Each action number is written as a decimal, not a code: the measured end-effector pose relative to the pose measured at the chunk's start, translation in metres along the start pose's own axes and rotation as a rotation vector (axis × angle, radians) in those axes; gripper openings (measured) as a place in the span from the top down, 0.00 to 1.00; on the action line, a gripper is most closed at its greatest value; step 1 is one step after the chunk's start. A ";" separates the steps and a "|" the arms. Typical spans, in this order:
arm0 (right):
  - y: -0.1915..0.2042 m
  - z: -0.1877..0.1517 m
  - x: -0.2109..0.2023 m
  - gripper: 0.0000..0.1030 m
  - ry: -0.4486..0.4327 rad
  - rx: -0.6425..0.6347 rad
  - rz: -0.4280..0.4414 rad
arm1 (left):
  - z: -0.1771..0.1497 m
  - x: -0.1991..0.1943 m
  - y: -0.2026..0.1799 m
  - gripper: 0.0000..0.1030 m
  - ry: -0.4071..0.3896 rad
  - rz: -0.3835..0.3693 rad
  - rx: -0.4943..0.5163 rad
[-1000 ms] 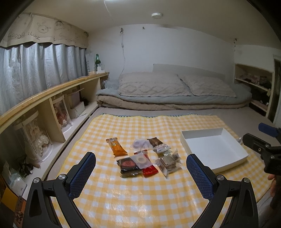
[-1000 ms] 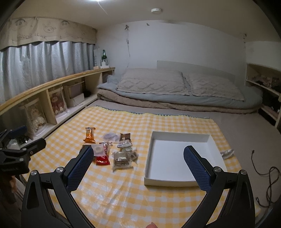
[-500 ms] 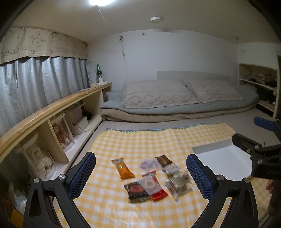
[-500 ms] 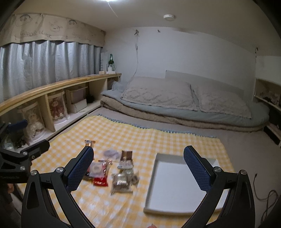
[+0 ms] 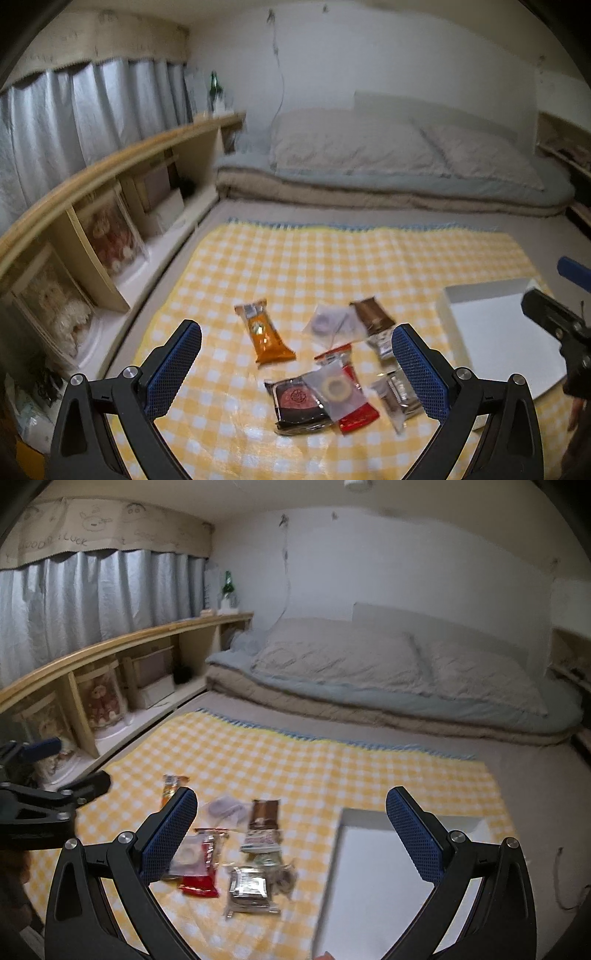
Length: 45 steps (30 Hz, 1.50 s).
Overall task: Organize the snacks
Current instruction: 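Lower the left tool to the ring-cookie packet while the right tool approaches the gold-foil cake, then grasp the ring-cookie packet with left tool while right tool grasps gold-foil cake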
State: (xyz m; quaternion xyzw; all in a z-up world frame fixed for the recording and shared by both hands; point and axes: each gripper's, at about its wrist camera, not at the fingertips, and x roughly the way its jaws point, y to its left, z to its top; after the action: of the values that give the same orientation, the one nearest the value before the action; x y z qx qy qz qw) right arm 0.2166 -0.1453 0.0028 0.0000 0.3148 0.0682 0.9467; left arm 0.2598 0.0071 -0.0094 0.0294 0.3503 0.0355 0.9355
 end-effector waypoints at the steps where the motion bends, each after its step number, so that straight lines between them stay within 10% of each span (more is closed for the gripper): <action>1: 0.001 -0.001 0.007 0.00 0.026 0.002 0.004 | 0.003 0.009 0.000 0.00 0.020 -0.001 -0.005; 11: -0.012 -0.030 0.091 0.00 0.341 0.131 0.115 | 0.029 0.124 0.009 0.02 0.371 -0.156 -0.222; 24: 0.009 -0.095 0.163 0.32 0.675 0.137 0.283 | 0.024 0.191 0.015 0.15 0.466 -0.220 -0.296; 37: 0.024 -0.123 0.187 0.47 0.753 0.049 0.178 | 0.007 0.241 0.016 0.08 0.586 -0.180 -0.349; 45: 0.030 -0.128 0.171 0.47 0.787 0.060 0.183 | -0.002 0.250 -0.003 0.21 0.634 -0.097 -0.324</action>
State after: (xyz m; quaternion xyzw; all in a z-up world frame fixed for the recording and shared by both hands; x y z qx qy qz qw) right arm 0.2719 -0.0992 -0.2008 0.0295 0.6537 0.1379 0.7435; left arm 0.4469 0.0256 -0.1743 -0.1483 0.6139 0.0533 0.7735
